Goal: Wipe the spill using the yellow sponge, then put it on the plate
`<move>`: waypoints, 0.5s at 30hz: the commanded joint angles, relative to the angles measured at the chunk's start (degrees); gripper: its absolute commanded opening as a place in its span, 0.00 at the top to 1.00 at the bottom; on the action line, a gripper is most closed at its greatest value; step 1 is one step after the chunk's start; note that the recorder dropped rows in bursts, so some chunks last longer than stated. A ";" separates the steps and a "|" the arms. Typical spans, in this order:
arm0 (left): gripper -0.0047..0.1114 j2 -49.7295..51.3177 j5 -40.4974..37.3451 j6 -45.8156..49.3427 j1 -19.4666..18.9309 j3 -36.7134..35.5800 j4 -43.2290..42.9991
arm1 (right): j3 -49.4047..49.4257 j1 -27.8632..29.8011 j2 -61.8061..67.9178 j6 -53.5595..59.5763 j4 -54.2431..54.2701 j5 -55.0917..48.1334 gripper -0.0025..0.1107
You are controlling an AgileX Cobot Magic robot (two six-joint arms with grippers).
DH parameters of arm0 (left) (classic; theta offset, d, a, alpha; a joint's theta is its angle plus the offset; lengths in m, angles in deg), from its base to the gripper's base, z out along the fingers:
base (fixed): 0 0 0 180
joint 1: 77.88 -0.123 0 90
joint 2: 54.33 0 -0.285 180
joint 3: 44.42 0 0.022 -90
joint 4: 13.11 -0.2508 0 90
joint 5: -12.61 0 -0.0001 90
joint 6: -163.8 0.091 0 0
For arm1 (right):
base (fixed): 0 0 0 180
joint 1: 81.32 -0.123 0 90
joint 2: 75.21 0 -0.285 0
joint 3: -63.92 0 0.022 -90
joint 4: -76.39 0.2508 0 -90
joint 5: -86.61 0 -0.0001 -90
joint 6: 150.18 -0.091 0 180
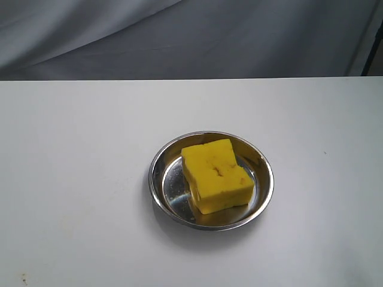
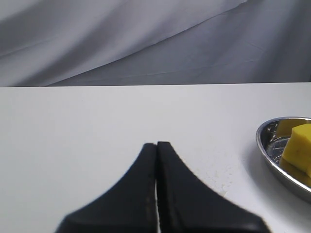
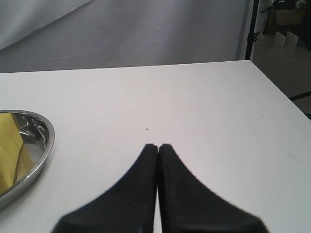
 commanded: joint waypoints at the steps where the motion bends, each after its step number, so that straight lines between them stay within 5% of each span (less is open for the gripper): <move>1: 0.96 -0.11 0.30 -0.37 0.26 -0.26 0.23 | 0.22 -0.12 -0.33 -0.17 -0.53 0.00 0.98; 15: 0.96 -0.11 0.30 -0.37 0.26 -0.26 0.23 | 0.22 -0.12 -0.33 -0.17 -0.63 -0.54 0.98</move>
